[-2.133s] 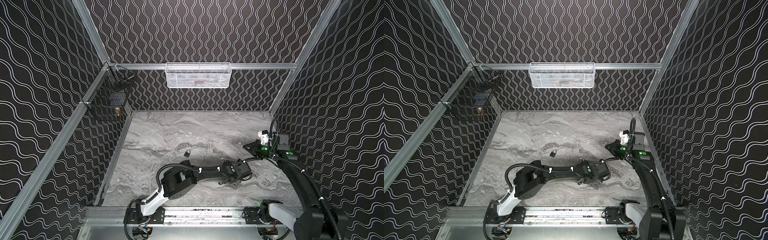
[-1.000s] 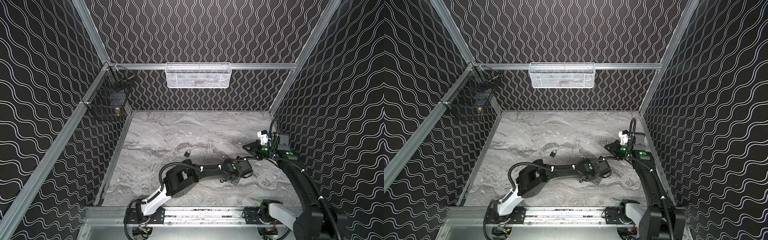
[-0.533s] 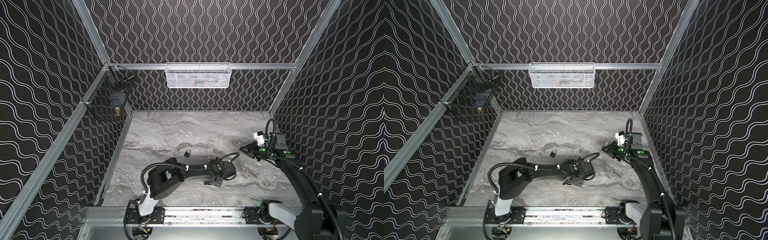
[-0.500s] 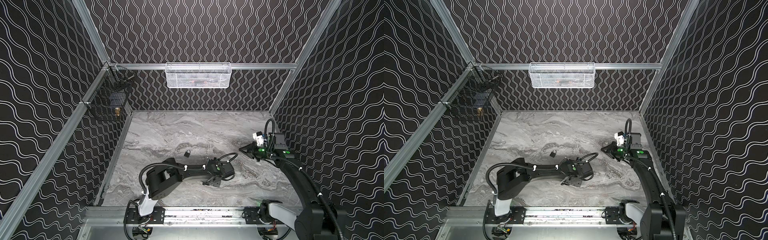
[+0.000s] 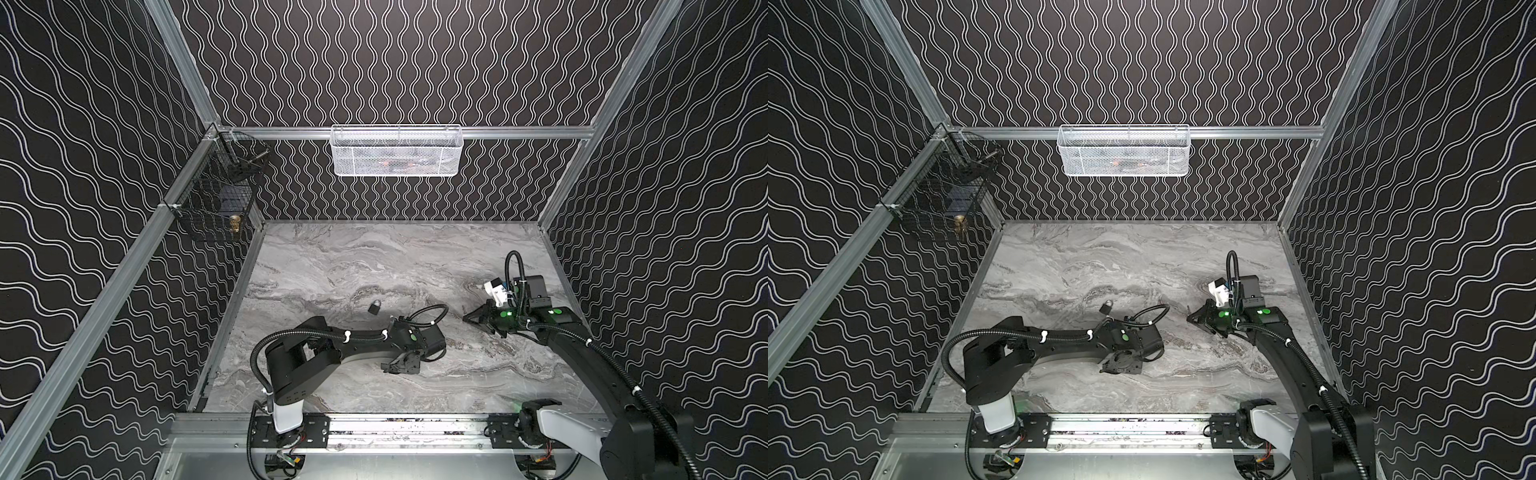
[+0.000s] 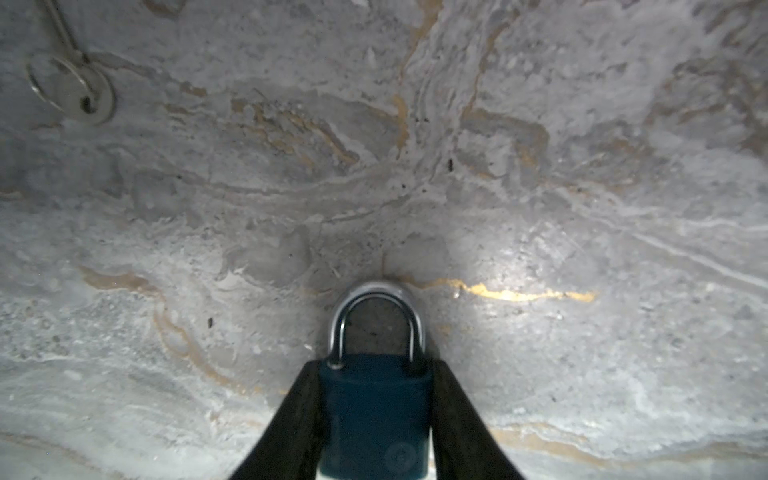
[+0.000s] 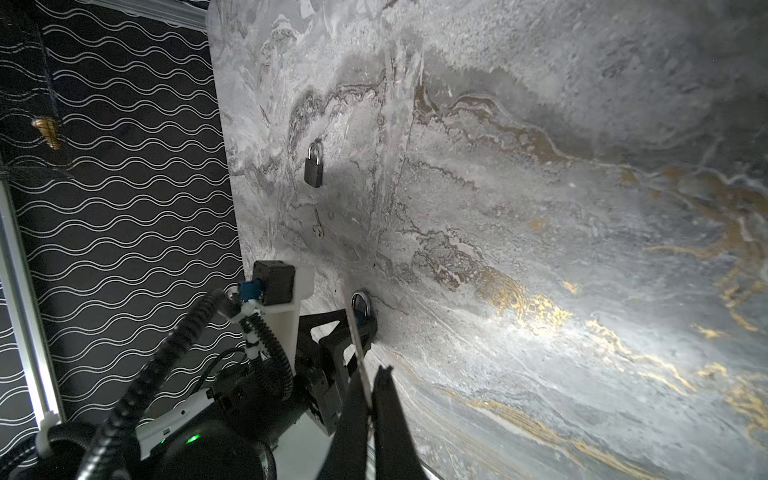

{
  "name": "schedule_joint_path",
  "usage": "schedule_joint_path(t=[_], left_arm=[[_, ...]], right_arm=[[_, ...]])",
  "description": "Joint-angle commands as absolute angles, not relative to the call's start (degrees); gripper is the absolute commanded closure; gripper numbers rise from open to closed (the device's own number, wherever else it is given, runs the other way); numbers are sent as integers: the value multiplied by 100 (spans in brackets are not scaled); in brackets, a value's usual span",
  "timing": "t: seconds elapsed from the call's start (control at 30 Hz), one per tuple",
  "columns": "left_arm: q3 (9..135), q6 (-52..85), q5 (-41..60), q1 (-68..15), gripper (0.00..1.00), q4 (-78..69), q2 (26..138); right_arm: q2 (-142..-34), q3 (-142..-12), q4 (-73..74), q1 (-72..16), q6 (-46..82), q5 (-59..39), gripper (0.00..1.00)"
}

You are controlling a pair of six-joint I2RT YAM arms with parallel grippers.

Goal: Unlock with the key
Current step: 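Lift the blue padlock with the left gripper while the right gripper holds the key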

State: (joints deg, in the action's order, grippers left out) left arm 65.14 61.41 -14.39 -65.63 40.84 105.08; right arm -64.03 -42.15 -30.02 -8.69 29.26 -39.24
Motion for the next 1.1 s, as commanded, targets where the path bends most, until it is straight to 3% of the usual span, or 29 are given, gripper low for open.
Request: schedule_joint_path(t=[0.0, 0.13, 0.27, 1.07], left_arm=[[6508, 6324, -1202, -6549, 55, 4061, 10539], [6492, 6359, -926, -6533, 43, 4056, 10471], [6508, 6348, -800, -6521, 41, 4111, 10398], [6636, 6541, -670, -6398, 49, 4333, 10674]], right_arm=[[-6368, -4188, -3005, -965, 3012, -3842, 100], [-6380, -4186, -3065, -1044, 2989, -3798, 100], [-6399, -4151, -3091, -1114, 2979, -3770, 100], [-6430, -3929, -2900, -1291, 3020, -3857, 100]])
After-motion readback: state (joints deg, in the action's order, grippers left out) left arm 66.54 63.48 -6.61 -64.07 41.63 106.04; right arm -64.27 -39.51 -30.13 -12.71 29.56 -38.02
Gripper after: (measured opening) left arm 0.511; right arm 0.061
